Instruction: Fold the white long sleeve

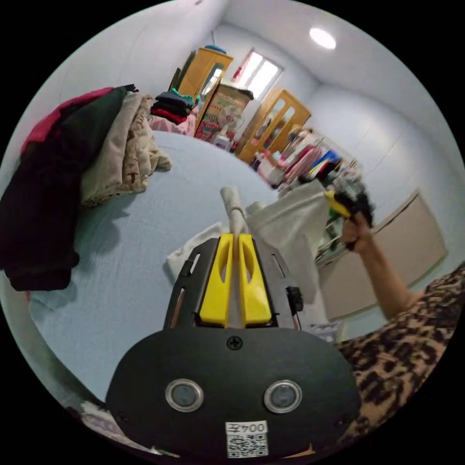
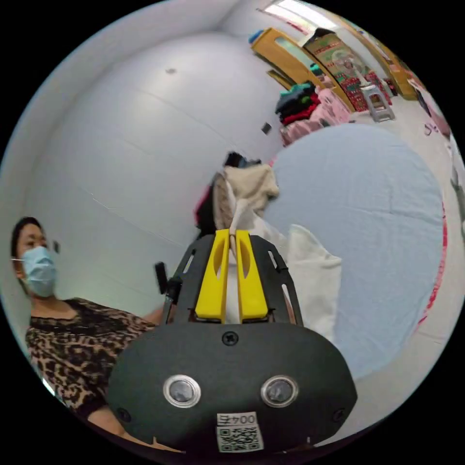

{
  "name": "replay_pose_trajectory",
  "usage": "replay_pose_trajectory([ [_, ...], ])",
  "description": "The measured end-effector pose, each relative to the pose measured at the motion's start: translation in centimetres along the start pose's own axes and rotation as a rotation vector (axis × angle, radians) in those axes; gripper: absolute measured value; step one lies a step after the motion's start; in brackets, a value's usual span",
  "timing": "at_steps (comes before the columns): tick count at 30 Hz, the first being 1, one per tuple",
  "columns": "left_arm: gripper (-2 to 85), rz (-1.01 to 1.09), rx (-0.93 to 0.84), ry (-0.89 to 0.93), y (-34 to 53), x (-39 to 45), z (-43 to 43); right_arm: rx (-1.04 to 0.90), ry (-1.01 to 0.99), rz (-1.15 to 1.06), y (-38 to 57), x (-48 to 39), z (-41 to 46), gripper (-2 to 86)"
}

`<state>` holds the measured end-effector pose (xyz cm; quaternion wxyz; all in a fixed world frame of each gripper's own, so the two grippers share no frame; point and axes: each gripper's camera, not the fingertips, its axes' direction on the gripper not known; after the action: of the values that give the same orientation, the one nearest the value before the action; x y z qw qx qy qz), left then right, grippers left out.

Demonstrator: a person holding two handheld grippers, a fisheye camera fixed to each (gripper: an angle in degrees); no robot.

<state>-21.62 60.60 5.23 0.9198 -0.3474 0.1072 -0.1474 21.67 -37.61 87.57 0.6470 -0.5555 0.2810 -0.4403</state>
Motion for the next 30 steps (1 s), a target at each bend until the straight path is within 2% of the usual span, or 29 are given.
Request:
replay_pose_trajectory([
  [2, 2.1, -0.054, 0.151, 0.193, 2.0, -2.8, -6.5, 0.164, -0.143, -0.021, 0.3, -5.4, -8.5, 2.8],
  [8, 1.7, 0.116, 0.451, 0.266, 7.3, -3.3, -23.3, 0.415, -0.175, -0.253, 1.4, -23.8, -25.7, 2.2],
  [14, 1.5, 0.377, 0.751, 0.296, 12.0, 1.8, -36.3, 0.503, -0.104, -0.482, 1.7, -41.9, -33.0, 1.7],
  [19, 1.5, 0.484, 0.888, 0.268, 14.2, 5.0, -43.6, 0.568, -0.100, -0.622, 0.7, -52.7, -34.9, 2.0],
  [24, 1.5, 0.420, 0.814, 0.159, 10.3, 3.1, -41.7, 0.566, -0.051, -0.628, -4.4, -55.7, -31.8, 2.0],
  [28, 1.4, 0.241, 0.634, 0.244, 2.0, -5.7, -29.9, 0.508, 0.054, -0.466, -14.1, -49.8, -26.3, 1.9],
  [30, 1.3, 0.207, 0.562, 0.187, -1.8, -8.3, -23.9, 0.489, 0.137, -0.377, -18.9, -46.3, -24.0, 1.8],
])
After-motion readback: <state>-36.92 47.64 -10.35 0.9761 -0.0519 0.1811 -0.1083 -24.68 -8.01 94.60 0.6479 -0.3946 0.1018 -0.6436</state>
